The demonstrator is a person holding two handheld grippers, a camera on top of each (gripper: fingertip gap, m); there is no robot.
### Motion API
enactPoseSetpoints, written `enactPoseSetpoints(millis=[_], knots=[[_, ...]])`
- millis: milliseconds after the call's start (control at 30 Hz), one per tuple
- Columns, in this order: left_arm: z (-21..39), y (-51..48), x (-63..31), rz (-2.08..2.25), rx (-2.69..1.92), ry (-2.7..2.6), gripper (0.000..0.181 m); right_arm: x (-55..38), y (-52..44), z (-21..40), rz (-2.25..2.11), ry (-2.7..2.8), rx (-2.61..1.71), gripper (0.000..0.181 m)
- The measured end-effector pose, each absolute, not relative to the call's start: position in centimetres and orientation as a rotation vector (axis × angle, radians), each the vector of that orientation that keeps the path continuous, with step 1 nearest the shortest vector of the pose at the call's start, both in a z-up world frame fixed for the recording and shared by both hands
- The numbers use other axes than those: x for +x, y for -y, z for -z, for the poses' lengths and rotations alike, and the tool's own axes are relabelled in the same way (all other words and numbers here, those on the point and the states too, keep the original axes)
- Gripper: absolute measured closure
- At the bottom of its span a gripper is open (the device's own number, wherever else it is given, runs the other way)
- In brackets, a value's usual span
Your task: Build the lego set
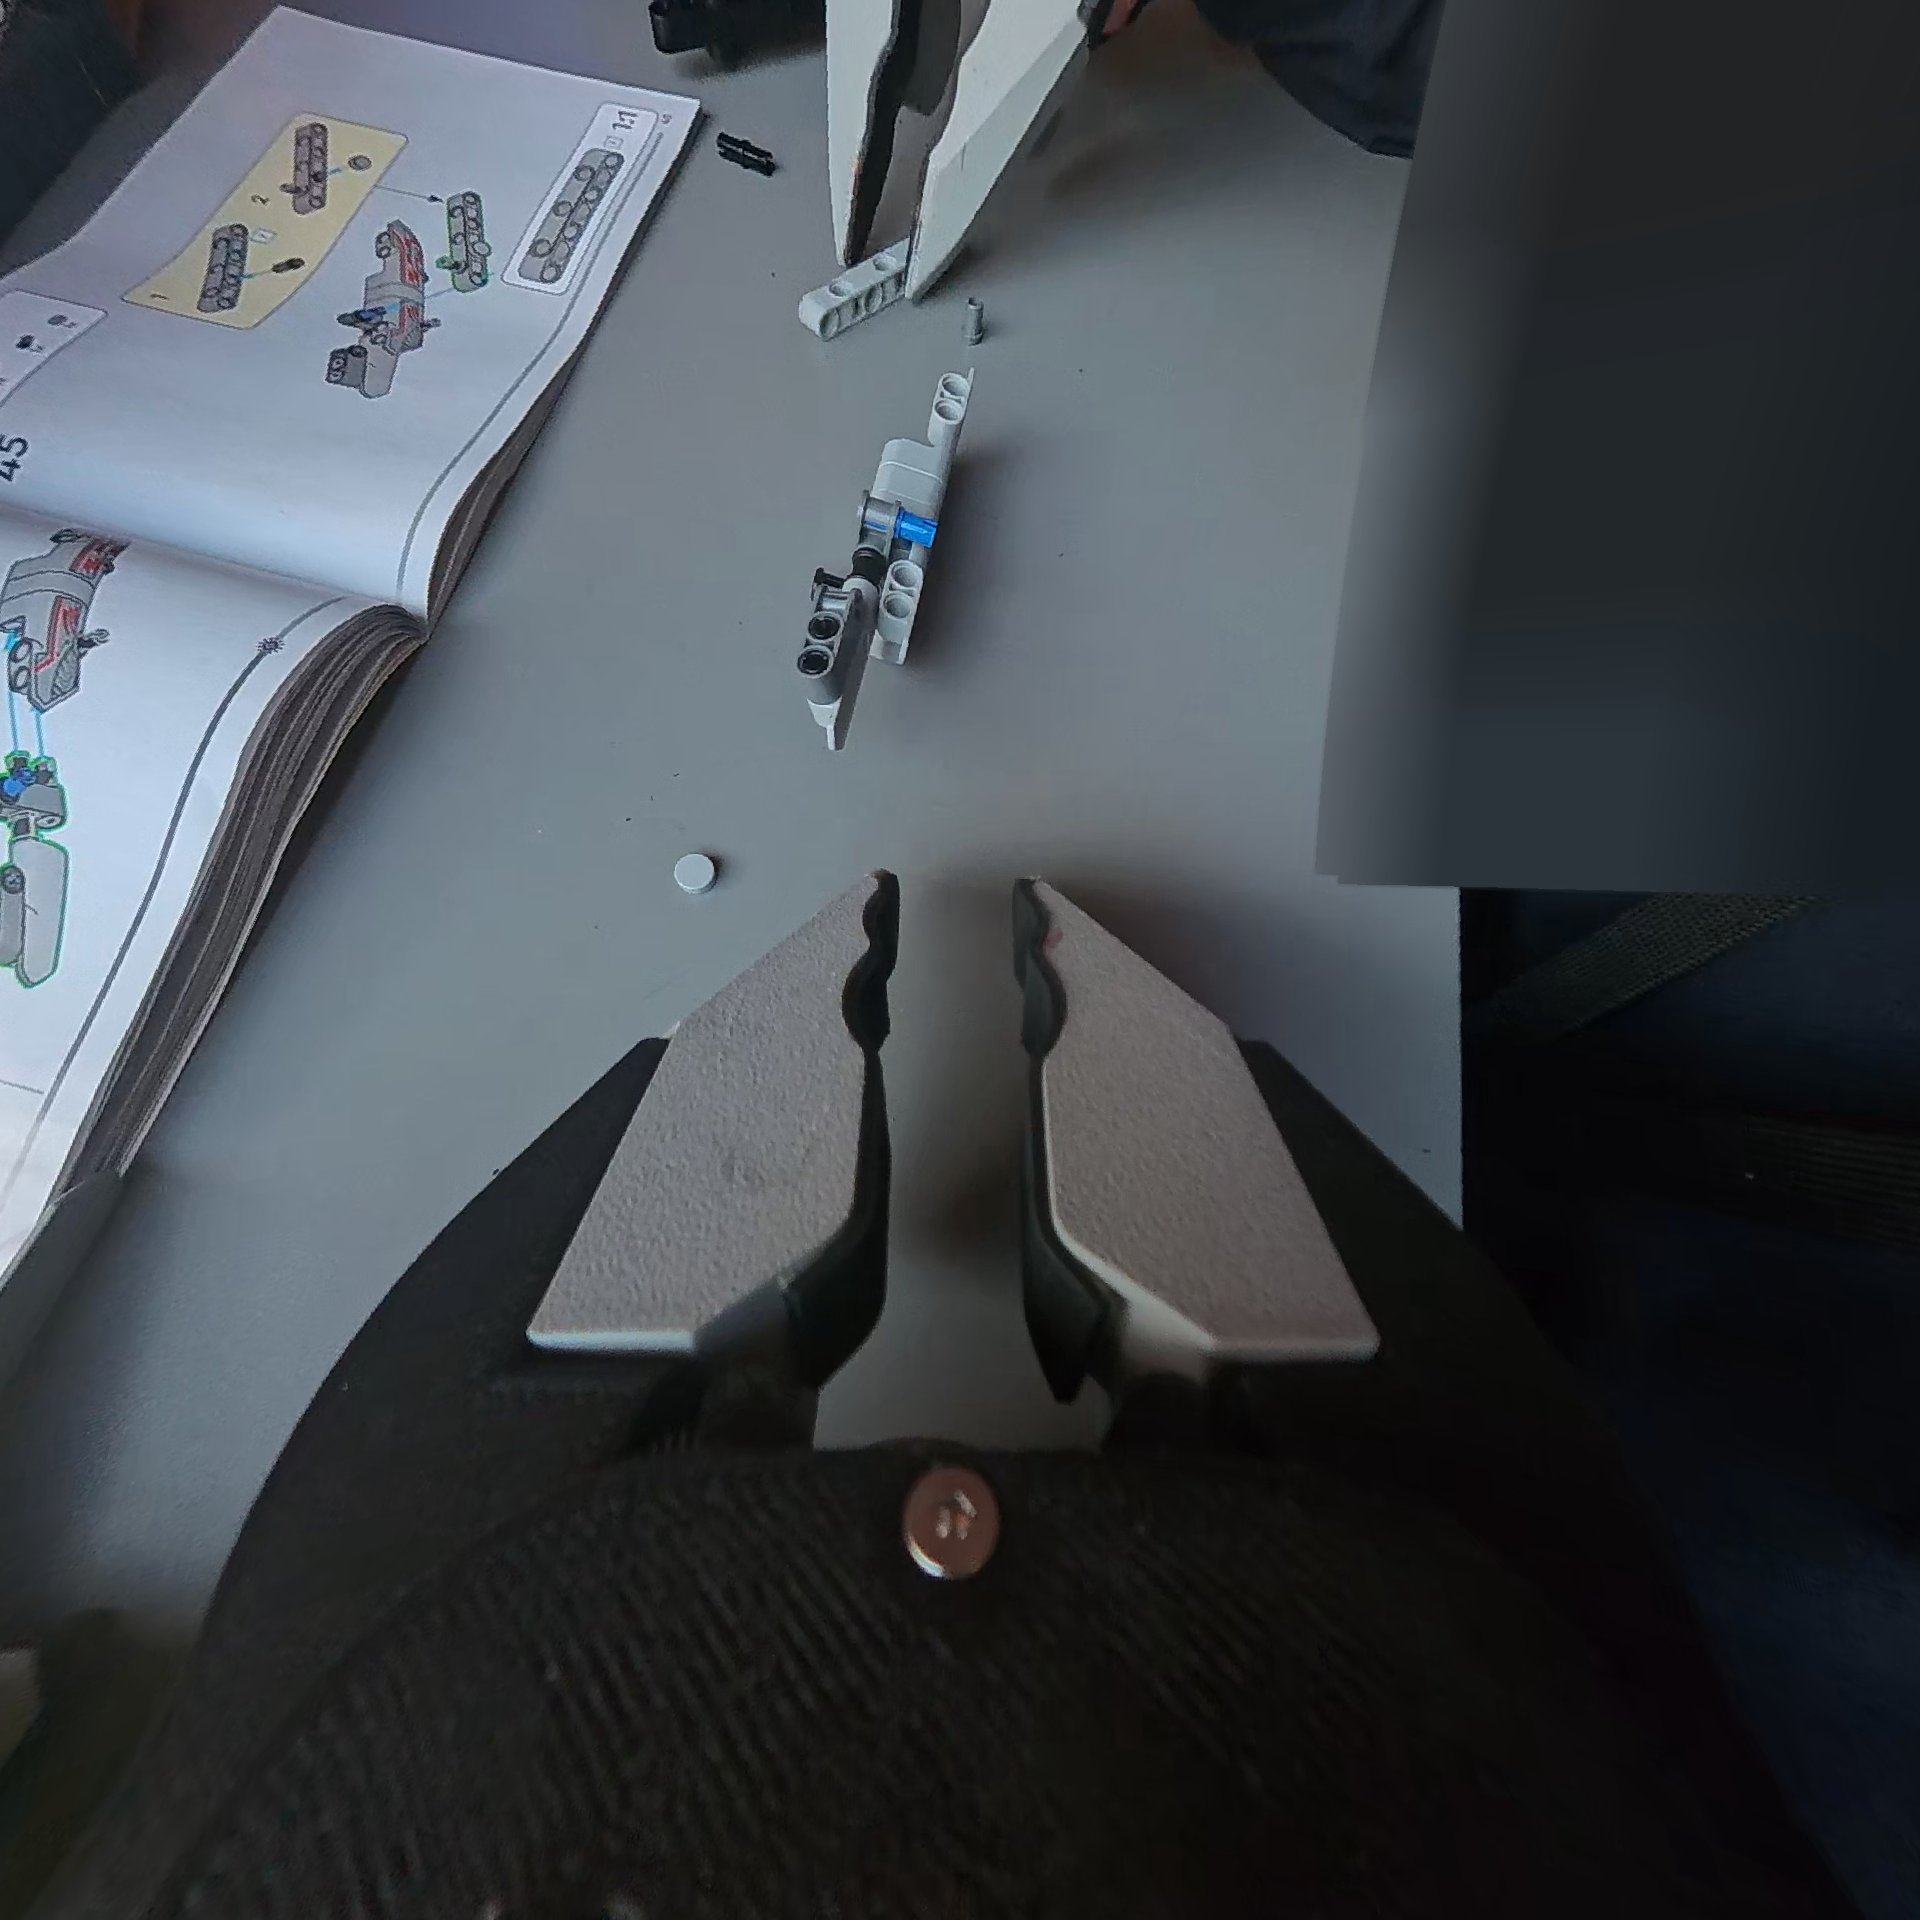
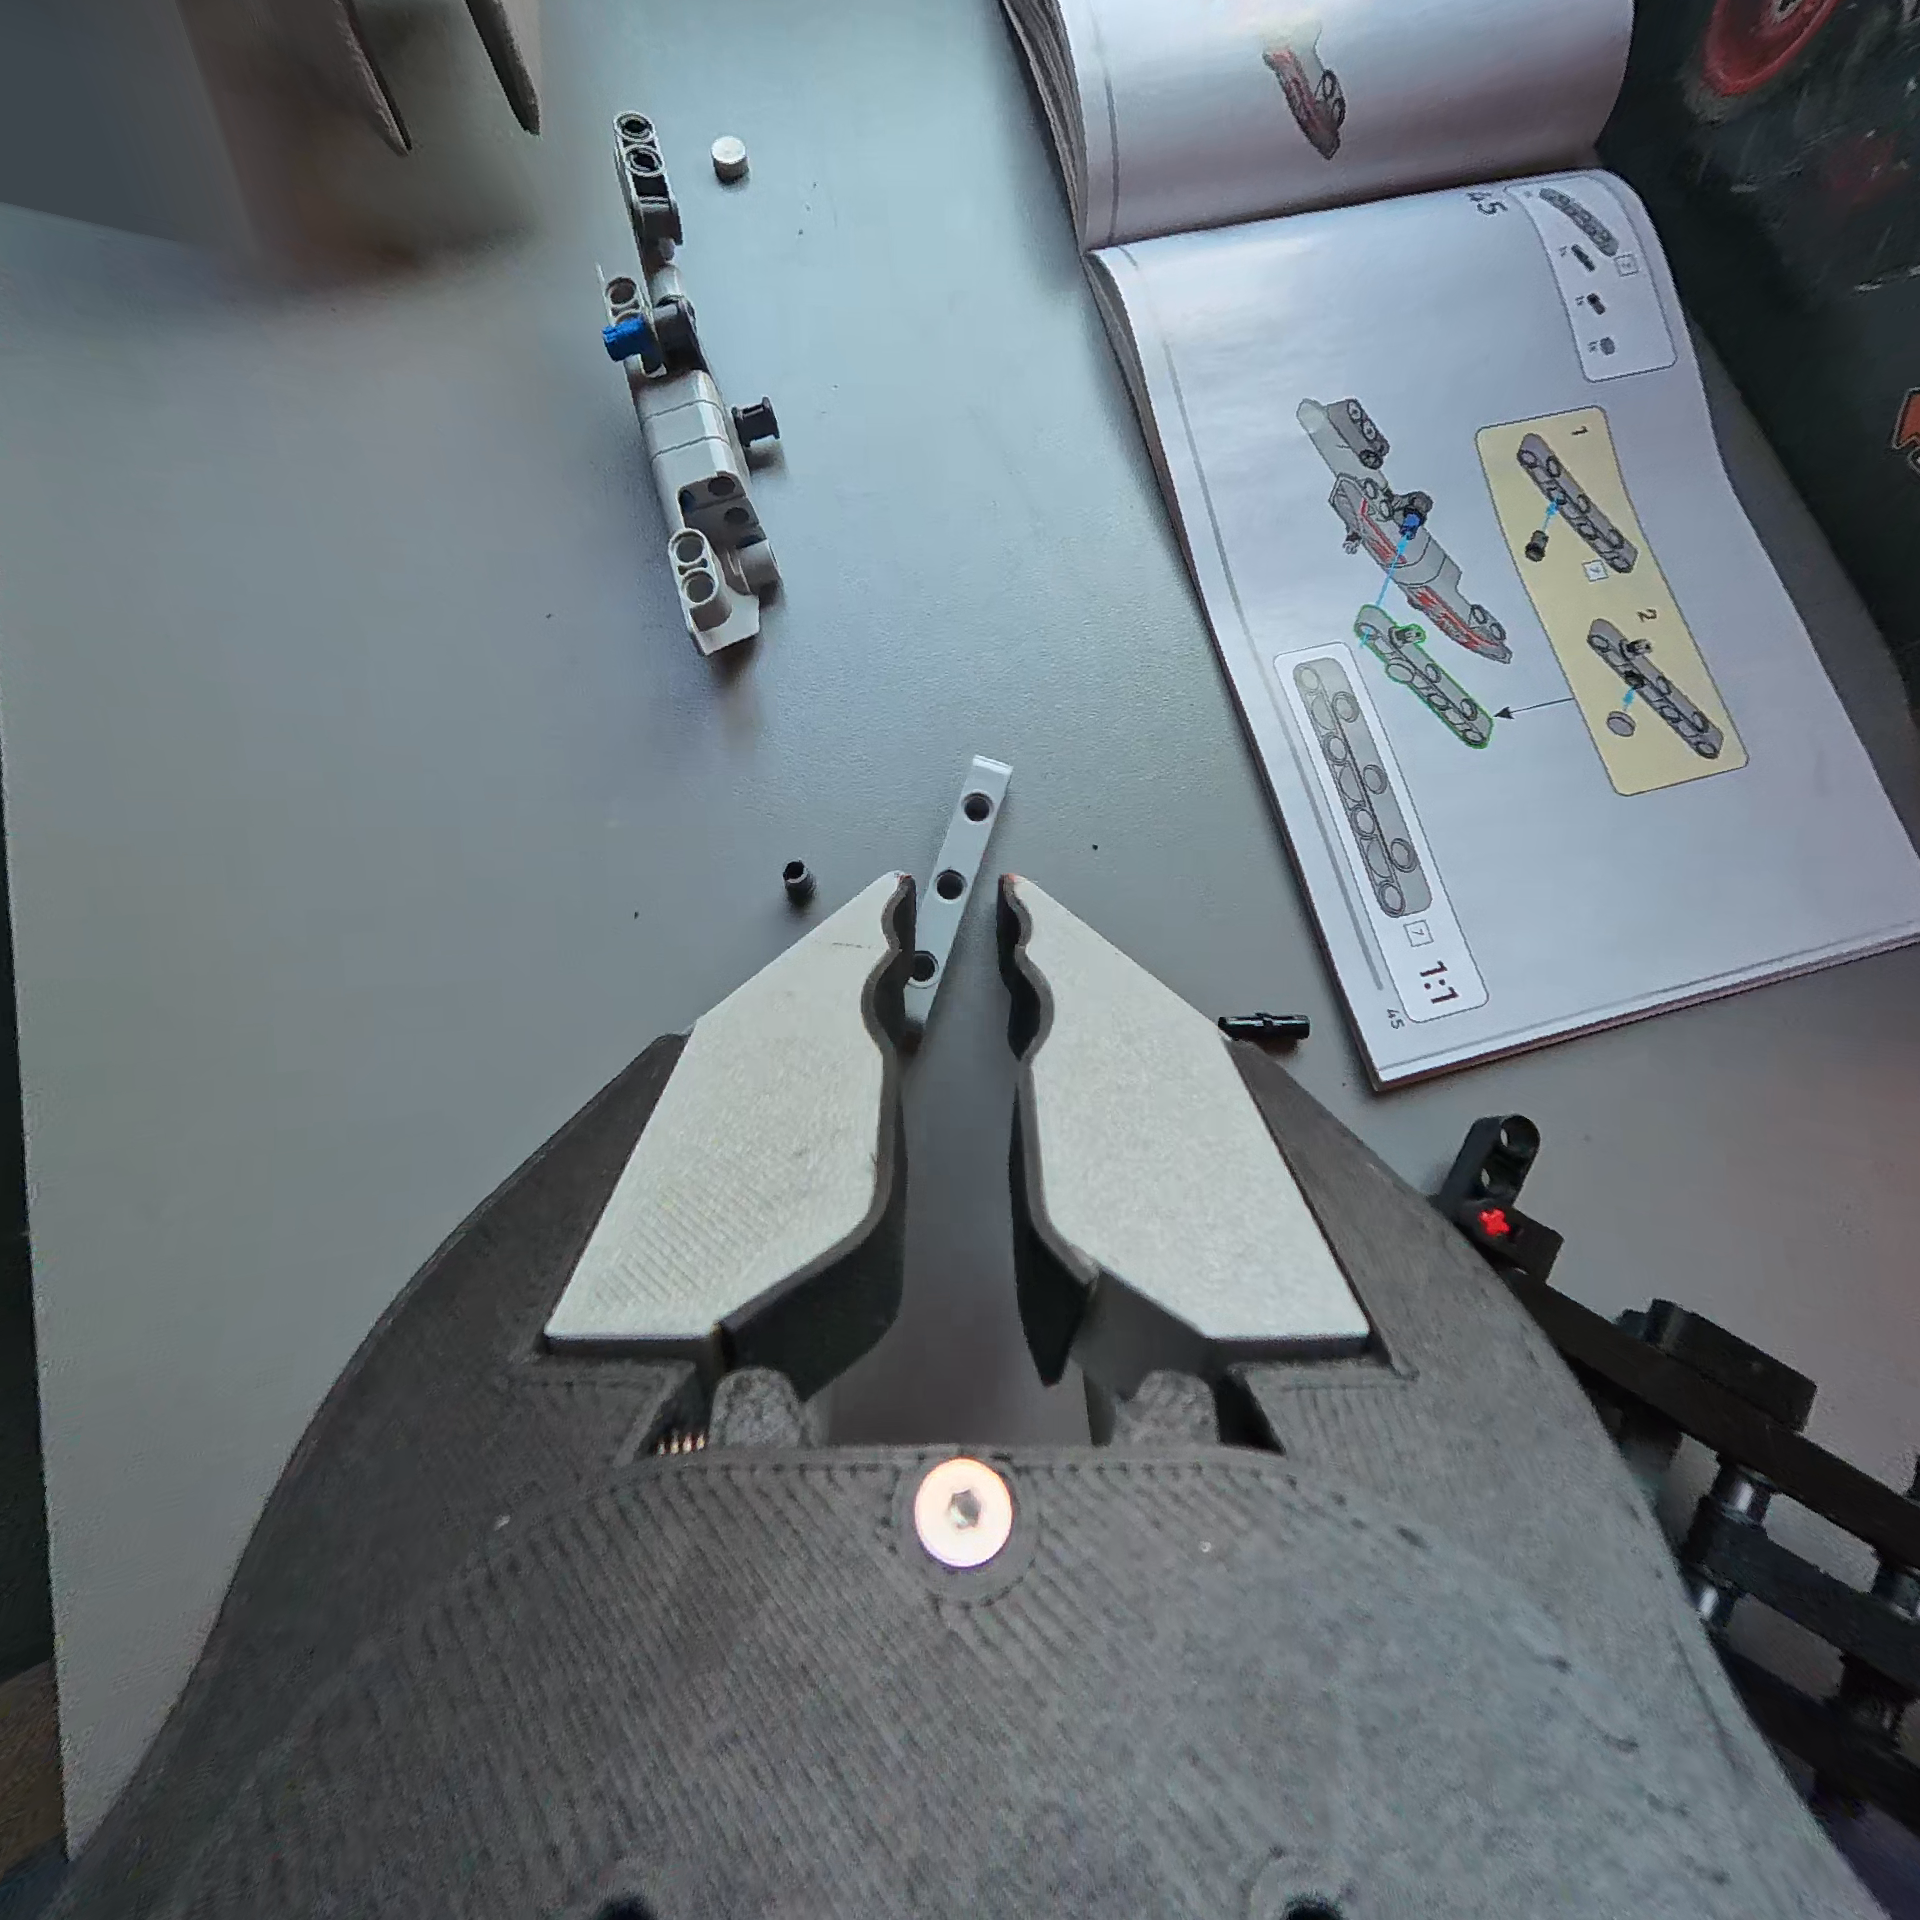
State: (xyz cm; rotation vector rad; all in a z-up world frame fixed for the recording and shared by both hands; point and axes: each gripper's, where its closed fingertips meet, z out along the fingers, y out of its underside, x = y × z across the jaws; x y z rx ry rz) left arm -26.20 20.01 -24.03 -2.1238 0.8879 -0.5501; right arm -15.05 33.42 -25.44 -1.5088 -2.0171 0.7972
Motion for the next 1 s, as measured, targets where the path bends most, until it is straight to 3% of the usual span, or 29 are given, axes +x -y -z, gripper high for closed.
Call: enactPoseSetpoints(millis=[433,667,1000], knots=[[24.0,-20.0,-26.2,0.542,-2.122,-0.888,0.163,-14.9,-31.6,22.2,-0.987,1.979,-1.377,0.174],[23.9,-20.1,-26.3,0.546,-2.121,-0.878,0.163,-14.5,-30.6,24.1,-0.963,2.094,-1.407,0.17],[24.0,-20.1,-26.3,0.544,-2.124,-0.881,0.163,-14.0,-32.4,24.5,-0.834,2.061,-1.458,0.18]])
